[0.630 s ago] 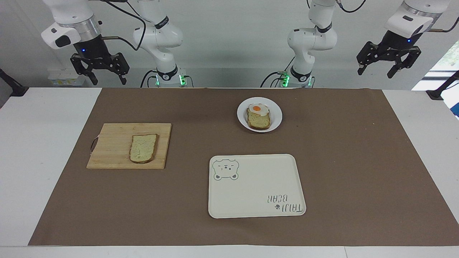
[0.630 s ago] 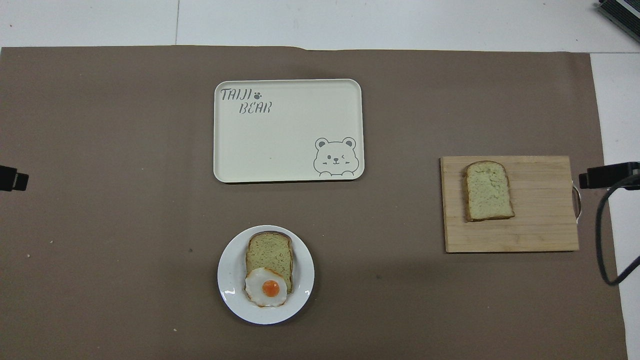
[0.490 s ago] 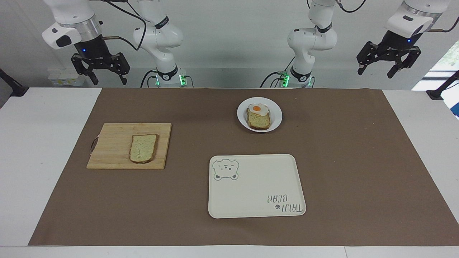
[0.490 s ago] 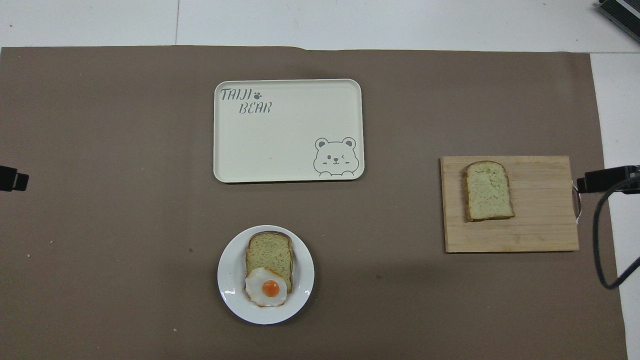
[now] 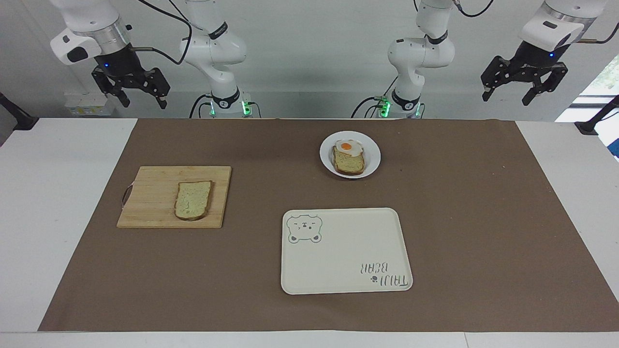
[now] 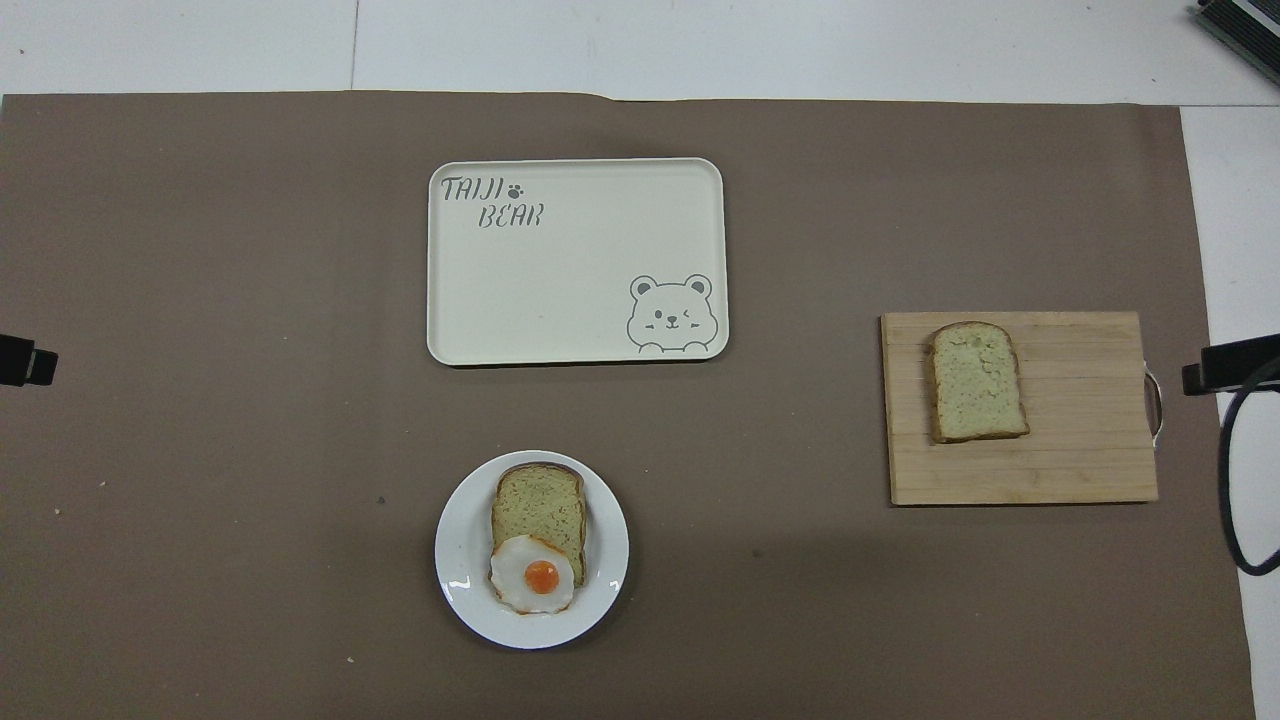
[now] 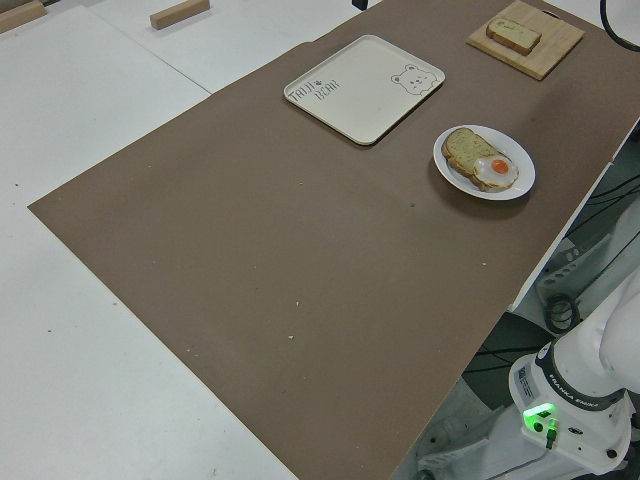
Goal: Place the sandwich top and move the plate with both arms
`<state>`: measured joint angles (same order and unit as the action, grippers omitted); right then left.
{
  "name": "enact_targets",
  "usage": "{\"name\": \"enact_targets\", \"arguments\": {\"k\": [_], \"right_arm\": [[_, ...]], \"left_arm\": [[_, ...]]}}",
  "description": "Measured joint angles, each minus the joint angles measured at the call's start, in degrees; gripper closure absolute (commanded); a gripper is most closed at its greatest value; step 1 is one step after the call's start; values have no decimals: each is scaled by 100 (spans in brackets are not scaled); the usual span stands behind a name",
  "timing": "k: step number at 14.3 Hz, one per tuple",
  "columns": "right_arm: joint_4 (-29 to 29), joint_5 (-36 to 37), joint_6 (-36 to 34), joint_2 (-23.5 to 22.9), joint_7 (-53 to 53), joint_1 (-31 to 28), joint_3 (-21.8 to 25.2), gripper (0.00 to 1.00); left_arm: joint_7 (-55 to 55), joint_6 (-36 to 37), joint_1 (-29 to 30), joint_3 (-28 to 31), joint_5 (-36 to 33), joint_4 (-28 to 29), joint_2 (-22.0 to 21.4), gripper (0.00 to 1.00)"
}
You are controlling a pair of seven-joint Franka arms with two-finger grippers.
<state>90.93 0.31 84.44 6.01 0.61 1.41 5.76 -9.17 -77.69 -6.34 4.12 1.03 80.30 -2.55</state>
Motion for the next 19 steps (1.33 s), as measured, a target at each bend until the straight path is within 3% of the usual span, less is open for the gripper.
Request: {"name": "enact_targets", "arguments": {"k": [8, 19], "right_arm": [[67, 0, 83, 16, 0, 0, -22, 0], [71, -6, 115, 18, 0, 23, -88, 0]], "left_arm": [[-21, 319, 0, 31, 22, -219, 304, 0], [-30, 449, -5, -30, 40, -270, 174, 0]]}}
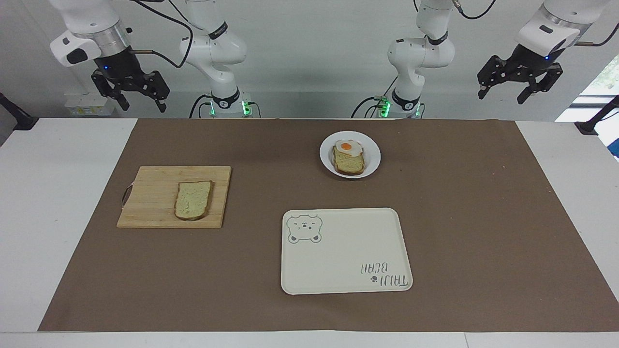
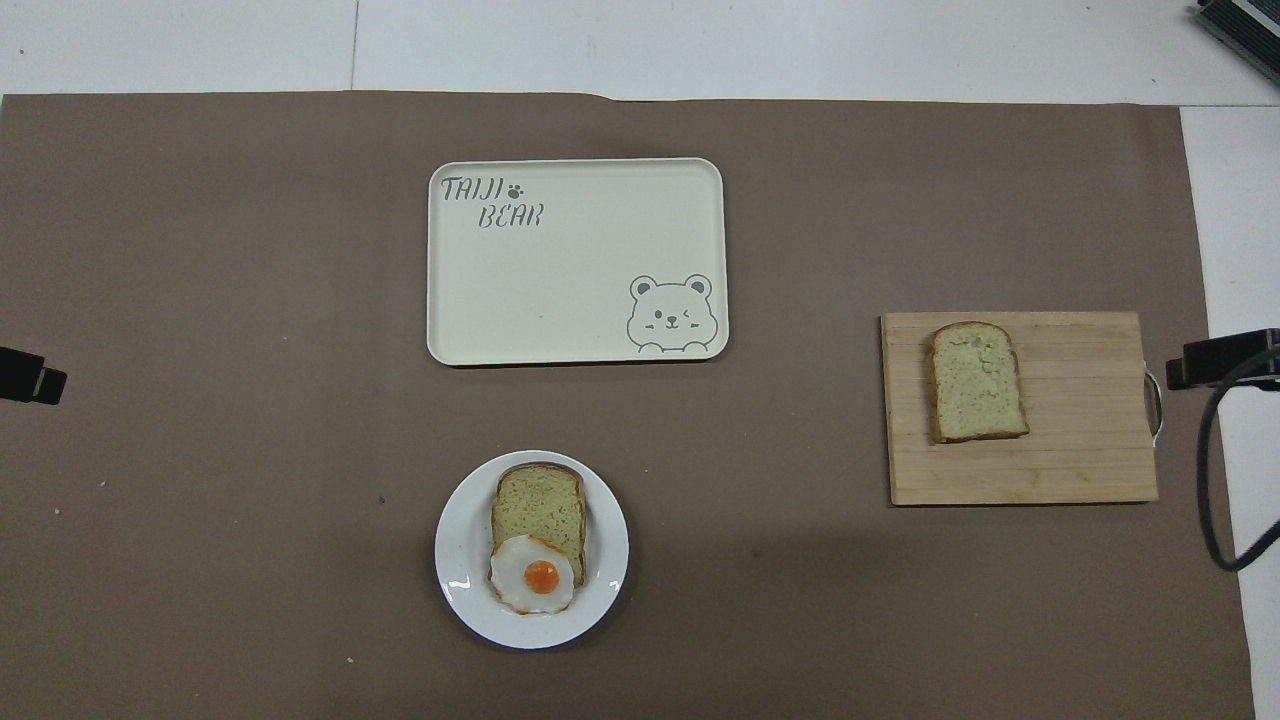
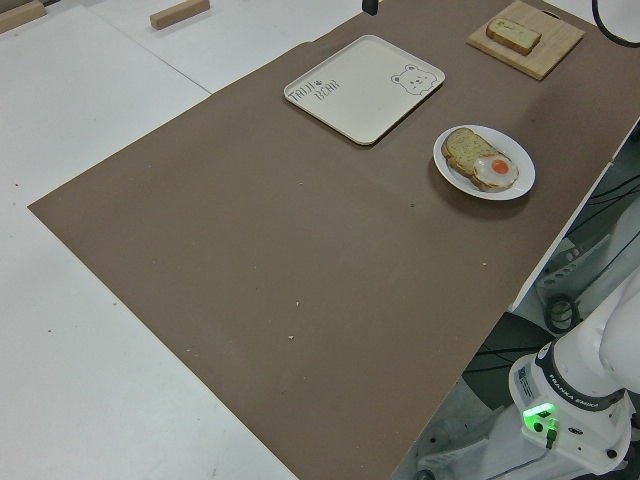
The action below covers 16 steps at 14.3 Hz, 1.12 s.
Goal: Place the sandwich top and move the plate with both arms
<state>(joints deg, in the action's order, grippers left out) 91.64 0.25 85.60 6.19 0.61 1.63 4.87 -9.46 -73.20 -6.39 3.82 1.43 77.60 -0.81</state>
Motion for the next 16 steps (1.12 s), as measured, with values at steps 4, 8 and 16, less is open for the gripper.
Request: {"name": "enact_targets", "arguments": {"k": [4, 8, 16], "right_arm": [[40, 5, 208, 0, 0, 0, 11, 0], [95, 5, 217, 1, 0, -16, 18, 0], [185, 5, 217, 13, 0, -50, 35, 0]], "left_arm": [[-6, 94, 0, -1, 1, 30, -12, 0], [-44, 113, -1, -8, 3, 168, -101, 0], [-49, 117, -3, -18, 4, 237, -154, 0]]}}
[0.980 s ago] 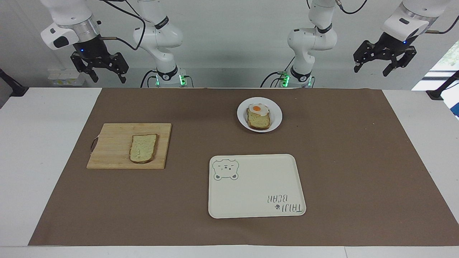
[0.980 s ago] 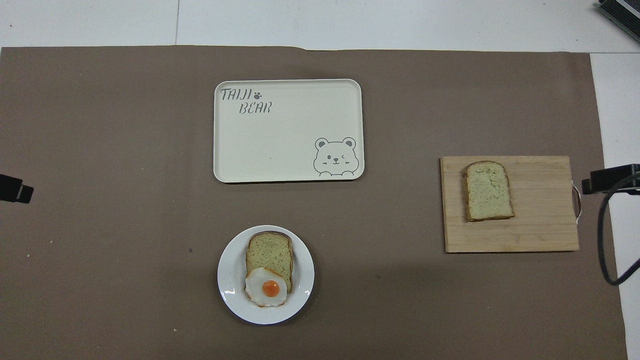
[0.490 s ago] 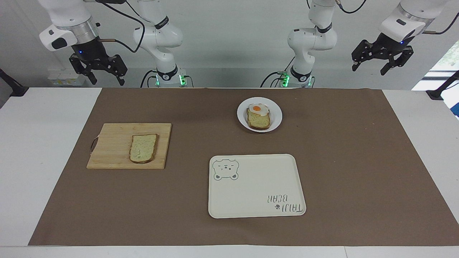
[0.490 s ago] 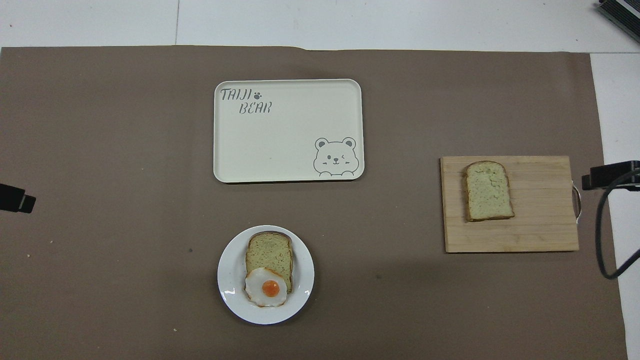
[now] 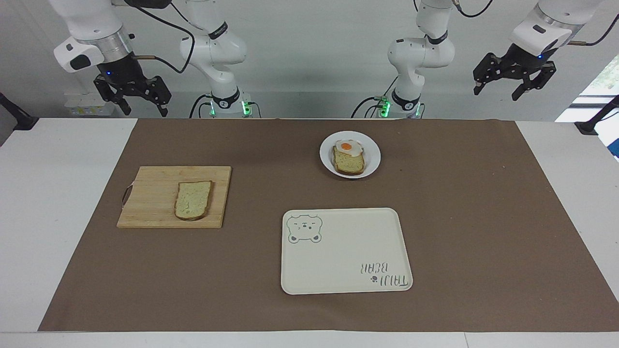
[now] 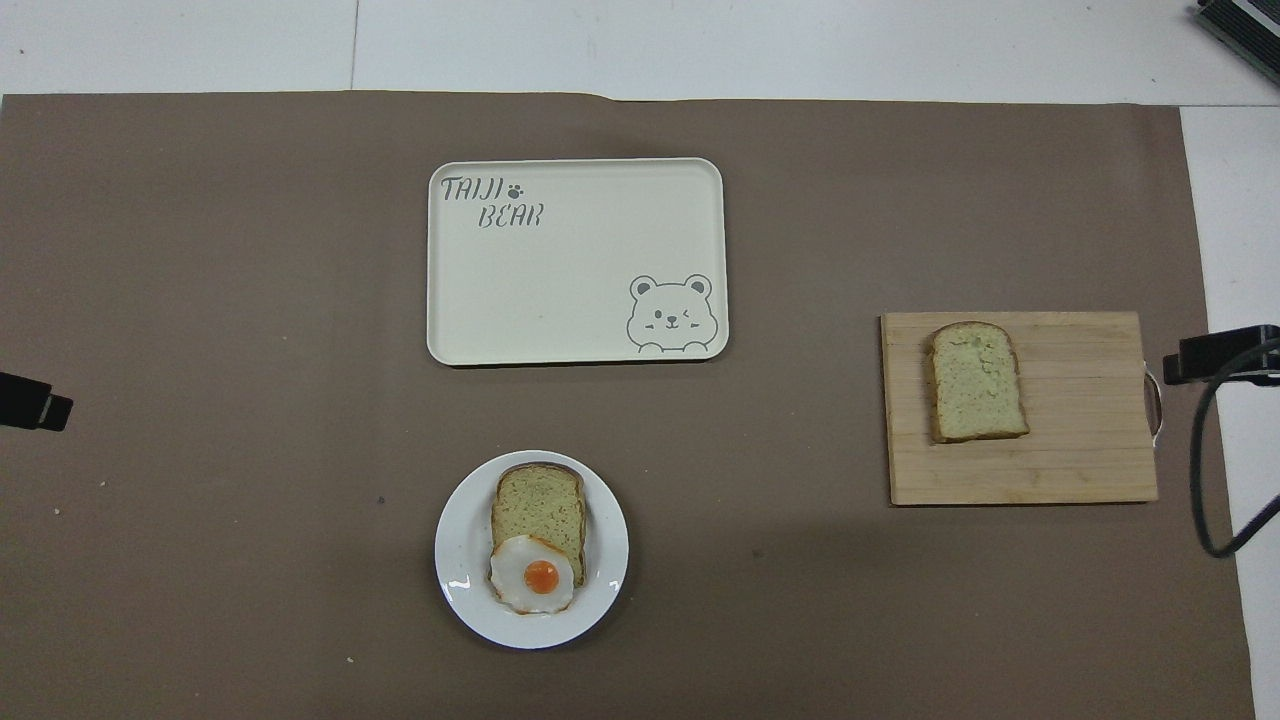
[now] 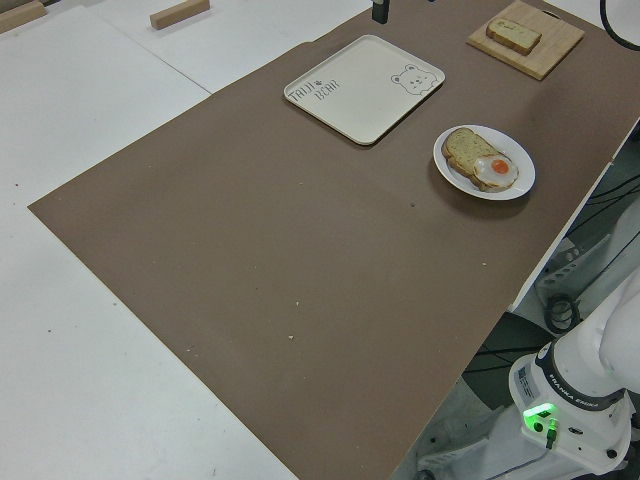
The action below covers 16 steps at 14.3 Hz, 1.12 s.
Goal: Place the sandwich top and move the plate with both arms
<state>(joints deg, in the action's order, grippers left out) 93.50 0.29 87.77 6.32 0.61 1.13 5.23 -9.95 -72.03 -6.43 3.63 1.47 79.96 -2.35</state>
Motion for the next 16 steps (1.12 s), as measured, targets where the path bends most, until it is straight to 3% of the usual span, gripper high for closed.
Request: {"name": "enact_targets", "arguments": {"k": [13, 16], "right_arm": [[116, 0, 60, 5, 0, -35, 39, 0], [559, -1, 637, -17, -166, -46, 40, 0]], "left_arm": [[-2, 26, -3, -18, 0, 197, -130, 0], [-1, 26, -3, -19, 0, 204, -132, 0]]}}
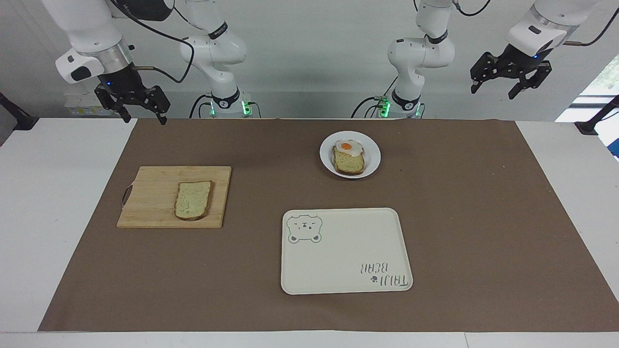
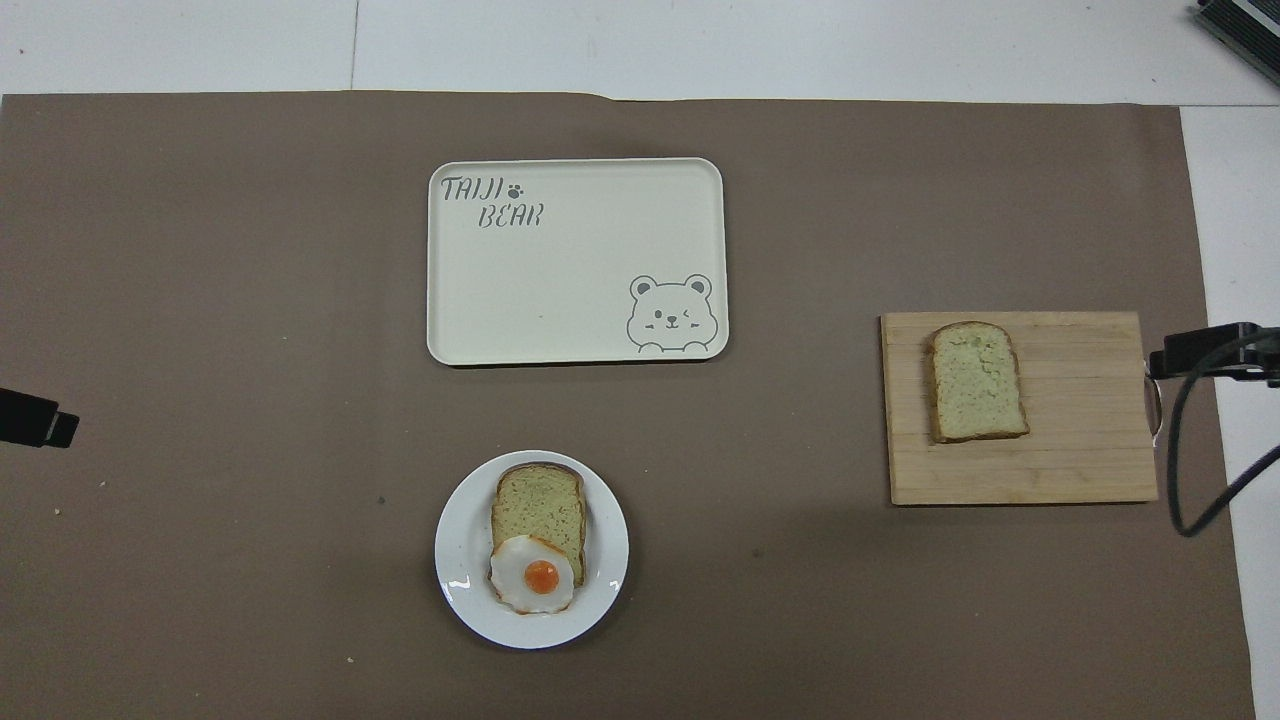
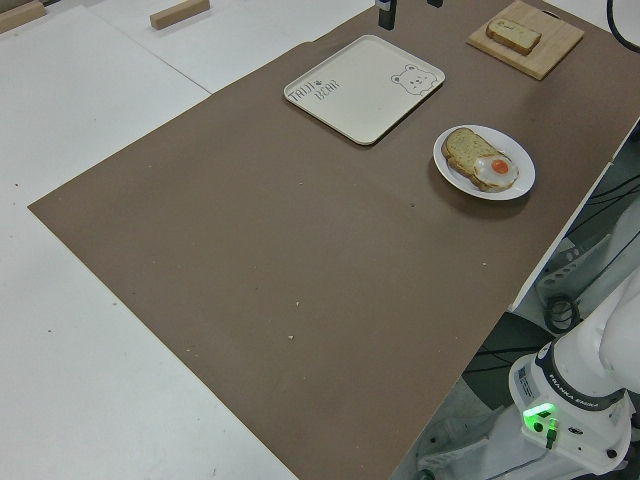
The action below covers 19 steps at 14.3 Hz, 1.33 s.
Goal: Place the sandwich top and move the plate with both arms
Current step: 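Reach the right gripper down and grasp the bread slice on the board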
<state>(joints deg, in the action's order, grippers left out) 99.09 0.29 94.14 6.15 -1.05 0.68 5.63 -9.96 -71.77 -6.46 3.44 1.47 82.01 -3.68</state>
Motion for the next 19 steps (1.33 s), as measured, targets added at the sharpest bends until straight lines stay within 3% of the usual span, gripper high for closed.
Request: {"name": "enact_targets", "arguments": {"k": [5, 14, 19], "right_arm": [[572, -9, 856, -310, -379, -6, 0, 0], [1098, -602, 2735, -1578, -635, -228, 12, 0], [1297, -1155, 3206, -2019, -906, -361, 14, 0]], "left_arm": [[0, 0, 0, -2, 0, 2, -5, 0], [0, 0, 0, -10, 0, 10, -18, 0], [0, 0, 0, -11, 0, 26, -22, 0]]}}
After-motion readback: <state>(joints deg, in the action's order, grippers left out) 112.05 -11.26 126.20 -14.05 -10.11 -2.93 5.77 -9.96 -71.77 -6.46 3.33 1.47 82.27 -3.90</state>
